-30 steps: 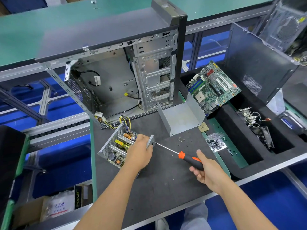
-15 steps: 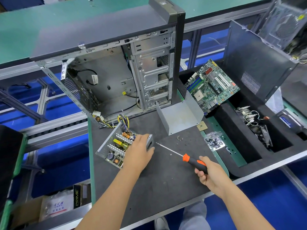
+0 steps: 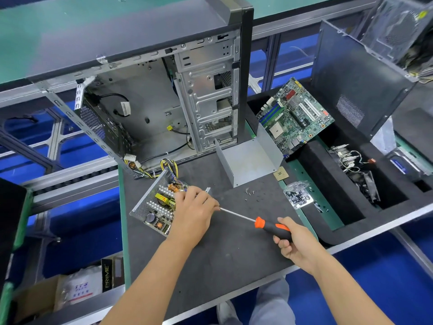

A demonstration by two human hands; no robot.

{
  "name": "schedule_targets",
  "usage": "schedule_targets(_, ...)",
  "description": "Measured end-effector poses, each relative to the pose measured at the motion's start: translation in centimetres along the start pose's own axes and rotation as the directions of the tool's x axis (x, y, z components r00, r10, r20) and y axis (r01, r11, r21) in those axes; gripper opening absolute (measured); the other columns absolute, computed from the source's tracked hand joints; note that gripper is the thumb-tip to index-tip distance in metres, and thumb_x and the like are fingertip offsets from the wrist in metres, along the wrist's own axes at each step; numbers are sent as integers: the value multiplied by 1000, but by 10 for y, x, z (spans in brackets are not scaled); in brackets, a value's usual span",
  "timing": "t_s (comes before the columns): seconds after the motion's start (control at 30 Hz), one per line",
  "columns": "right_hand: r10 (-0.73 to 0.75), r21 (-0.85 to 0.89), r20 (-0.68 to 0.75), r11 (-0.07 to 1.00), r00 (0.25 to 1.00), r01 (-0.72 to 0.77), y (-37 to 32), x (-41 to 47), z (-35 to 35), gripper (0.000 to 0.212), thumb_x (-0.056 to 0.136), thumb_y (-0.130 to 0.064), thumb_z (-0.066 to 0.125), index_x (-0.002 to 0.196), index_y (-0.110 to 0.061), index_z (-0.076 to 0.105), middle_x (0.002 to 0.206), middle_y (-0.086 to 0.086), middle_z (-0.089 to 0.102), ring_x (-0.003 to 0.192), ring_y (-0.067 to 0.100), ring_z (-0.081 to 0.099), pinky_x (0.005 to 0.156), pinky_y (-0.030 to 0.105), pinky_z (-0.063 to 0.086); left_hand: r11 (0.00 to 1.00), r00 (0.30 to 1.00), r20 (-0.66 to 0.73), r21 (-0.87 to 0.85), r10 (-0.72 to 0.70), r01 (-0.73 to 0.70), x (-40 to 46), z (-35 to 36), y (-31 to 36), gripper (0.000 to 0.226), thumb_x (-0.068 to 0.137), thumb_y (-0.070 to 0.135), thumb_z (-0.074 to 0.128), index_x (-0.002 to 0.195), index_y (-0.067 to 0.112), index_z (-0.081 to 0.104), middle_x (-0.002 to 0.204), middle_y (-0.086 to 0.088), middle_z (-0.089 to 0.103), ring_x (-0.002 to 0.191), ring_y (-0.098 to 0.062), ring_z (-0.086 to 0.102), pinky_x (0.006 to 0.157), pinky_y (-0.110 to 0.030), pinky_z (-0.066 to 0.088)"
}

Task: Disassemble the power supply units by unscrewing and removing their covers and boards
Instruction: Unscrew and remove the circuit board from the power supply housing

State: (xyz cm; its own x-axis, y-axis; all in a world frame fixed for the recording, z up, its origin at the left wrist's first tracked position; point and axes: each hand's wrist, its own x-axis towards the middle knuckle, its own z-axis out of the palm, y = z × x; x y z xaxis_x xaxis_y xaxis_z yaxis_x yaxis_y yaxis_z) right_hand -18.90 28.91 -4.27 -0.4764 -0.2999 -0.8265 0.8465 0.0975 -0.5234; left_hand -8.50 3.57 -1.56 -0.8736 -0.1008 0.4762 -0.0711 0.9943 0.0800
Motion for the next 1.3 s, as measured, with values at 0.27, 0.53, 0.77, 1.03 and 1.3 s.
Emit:
schedule_targets(0.27, -66, 53, -17, 996, 998, 67, -10, -2, -19, 19, 98, -28, 55, 95, -10, 56, 64, 14, 54, 41, 13, 36, 35, 20, 29, 979, 997, 58, -193, -52, 62, 18, -12, 14, 7, 92, 23, 70, 86, 19, 72, 79, 7, 65, 75, -20, 62, 75, -37, 33)
schedule_targets(0.53, -156, 161, -81, 973, 984, 168, -15, -4, -28, 20, 98, -27, 53, 90, -9, 56, 62, 13, 54, 41, 12, 33, 35, 20, 27, 940, 865, 492, -241, -96, 241, 13, 33, 56, 20, 102, 28, 55, 109, 16, 70, 105, -5, 65, 99, -28, 61, 90, -36, 42)
schedule_targets(0.77, -179, 172, -84, 966, 980, 191, -16, -6, -26, 22, 98, -26, 52, 85, -9, 55, 62, 13, 54, 41, 12, 32, 35, 20, 26, 985, 859, 511, -130, -28, 110, 28, 58, 71, 11, 90, 18, 73, 89, 8, 69, 87, -11, 64, 82, -32, 63, 69, -32, 42)
schedule_targets(1.03, -194, 129, -68, 971, 979, 201, -16, -5, -20, 27, 100, -29, 51, 84, -7, 56, 64, 14, 54, 41, 13, 34, 35, 21, 27, 989, 962, 272, -148, 17, 25, 21, 46, 71, 25, 71, 19, 91, 61, 17, 69, 59, -1, 55, 53, -23, 55, 48, -26, 45)
schedule_targets(1.3, -254, 43, 17, 966, 967, 253, -12, -5, -12, 28, 99, -35, 57, 91, -8, 59, 73, 17, 60, 53, 19, 44, 54, 30, 37, 901, 901, -7, -48, -433, 432, -9, -14, 20, 47, 85, 55, 69, 109, 14, 68, 101, -4, 62, 88, -28, 55, 77, -41, 48)
